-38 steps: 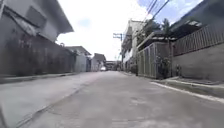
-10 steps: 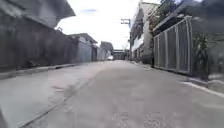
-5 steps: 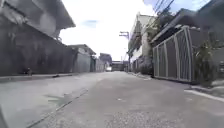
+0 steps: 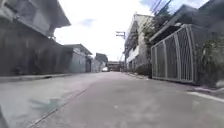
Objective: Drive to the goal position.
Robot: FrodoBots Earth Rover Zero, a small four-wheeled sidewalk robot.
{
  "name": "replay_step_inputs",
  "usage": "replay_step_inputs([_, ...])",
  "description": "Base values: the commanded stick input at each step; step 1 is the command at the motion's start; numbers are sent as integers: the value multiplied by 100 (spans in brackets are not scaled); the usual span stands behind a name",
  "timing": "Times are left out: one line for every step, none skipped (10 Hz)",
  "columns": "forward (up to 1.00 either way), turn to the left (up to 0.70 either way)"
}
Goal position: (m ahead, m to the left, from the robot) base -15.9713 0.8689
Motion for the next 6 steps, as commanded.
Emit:
replay_step_inputs([0, 0])
replay_step_inputs([0, 13])
replay_step_inputs([0, 57])
replay_step_inputs([0, 70])
replay_step_inputs([0, 70])
replay_step_inputs([0, 70])
